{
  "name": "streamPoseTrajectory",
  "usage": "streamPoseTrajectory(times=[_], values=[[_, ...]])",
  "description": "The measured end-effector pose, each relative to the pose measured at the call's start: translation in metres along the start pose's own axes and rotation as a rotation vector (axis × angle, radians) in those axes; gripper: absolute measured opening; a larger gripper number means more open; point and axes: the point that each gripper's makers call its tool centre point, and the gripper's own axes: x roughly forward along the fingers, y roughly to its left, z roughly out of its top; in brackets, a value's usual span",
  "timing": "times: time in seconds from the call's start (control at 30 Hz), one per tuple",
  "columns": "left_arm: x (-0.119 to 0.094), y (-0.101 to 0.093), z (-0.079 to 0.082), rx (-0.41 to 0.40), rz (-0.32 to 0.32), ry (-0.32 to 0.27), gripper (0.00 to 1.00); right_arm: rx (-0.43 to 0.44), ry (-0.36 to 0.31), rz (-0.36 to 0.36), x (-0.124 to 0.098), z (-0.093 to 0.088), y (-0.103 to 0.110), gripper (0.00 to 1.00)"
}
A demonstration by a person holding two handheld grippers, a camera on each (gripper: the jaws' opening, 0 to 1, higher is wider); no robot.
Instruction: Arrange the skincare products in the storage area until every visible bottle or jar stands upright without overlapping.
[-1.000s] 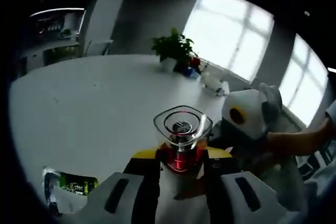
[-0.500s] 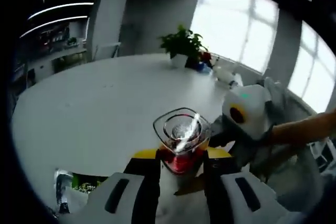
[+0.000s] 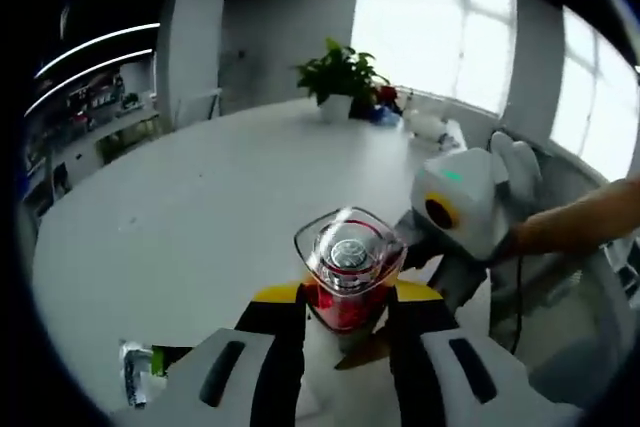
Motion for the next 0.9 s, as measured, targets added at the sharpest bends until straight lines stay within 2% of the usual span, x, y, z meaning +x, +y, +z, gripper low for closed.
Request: streamPoseTrajectory(times=[0.13, 0.27, 0.53, 0.57, 0.73, 0.9], values=[[-0.001, -0.003, 0.0, 0.014, 0.002, -0.006, 0.28, -0.034, -0.017, 0.026, -0.002, -0.001, 0.001, 0.29], [0.001, -0.007, 0.001, 0.048, -0.033, -0.018, 0.29, -0.032, 0.017, 0.029, -0.002, -0.002, 0.001, 0.3], [0.002, -0.01, 0.002, 0.051, -0.157, -0.026, 0.29, -0.007, 0.068, 0.018, -0.006, -0.006, 0.003, 0.3], [0.001, -0.011, 0.0, 0.059, -0.187, -0.024, 0.3, -0.005, 0.071, 0.017, -0.006, -0.006, 0.002, 0.3], [0.002, -0.007, -0.004, 0.123, -0.232, -0.007, 0.41, 0.008, 0.089, 0.019, -0.009, -0.008, 0.003, 0.3], [0.004, -0.013, -0.002, 0.181, -0.321, -0.015, 0.4, 0.005, 0.099, 0.014, -0.013, -0.008, 0.003, 0.29]])
